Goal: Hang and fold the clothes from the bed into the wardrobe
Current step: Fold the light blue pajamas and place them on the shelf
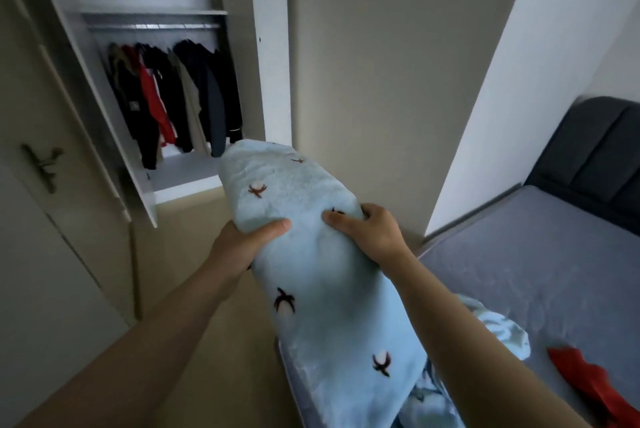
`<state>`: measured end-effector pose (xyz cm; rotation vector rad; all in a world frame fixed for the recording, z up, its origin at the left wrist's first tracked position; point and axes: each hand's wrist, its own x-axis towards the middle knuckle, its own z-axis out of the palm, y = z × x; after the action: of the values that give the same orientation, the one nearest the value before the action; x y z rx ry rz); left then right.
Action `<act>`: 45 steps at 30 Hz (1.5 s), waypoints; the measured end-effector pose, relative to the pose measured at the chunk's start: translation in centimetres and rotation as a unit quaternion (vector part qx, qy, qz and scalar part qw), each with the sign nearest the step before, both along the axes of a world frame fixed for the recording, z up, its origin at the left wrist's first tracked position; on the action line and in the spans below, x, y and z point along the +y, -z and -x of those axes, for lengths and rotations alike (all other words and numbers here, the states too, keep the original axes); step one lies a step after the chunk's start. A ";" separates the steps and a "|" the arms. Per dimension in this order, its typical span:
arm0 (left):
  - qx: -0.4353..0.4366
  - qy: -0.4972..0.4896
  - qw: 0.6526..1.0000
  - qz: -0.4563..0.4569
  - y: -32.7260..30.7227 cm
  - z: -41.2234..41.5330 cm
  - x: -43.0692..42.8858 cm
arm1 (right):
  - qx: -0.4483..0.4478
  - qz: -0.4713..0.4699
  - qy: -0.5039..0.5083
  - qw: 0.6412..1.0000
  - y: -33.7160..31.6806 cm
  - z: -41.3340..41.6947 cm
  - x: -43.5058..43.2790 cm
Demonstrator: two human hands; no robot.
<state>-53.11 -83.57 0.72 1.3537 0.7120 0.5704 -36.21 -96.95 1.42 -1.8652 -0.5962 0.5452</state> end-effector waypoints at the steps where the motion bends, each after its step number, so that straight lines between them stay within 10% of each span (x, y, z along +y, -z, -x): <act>1: 0.000 -0.005 1.000 -0.008 -0.5 -0.2 1.7 | -0.002 -0.004 -0.007 1.000 -0.2 -0.5 2.0; 24: -0.070 -0.019 0.991 -0.108 -9.2 -1.2 44.1 | -0.070 -0.070 -0.092 0.991 -9.0 -3.8 48.0; 45: -0.077 -0.156 0.976 -0.133 -11.5 -19.9 77.7 | -0.118 -0.100 -0.104 0.982 -12.1 -22.3 82.2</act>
<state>-33.25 -5.83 12.27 1.4338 0.7456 1.0414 -13.91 -14.78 13.48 -1.6980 -0.9763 0.3836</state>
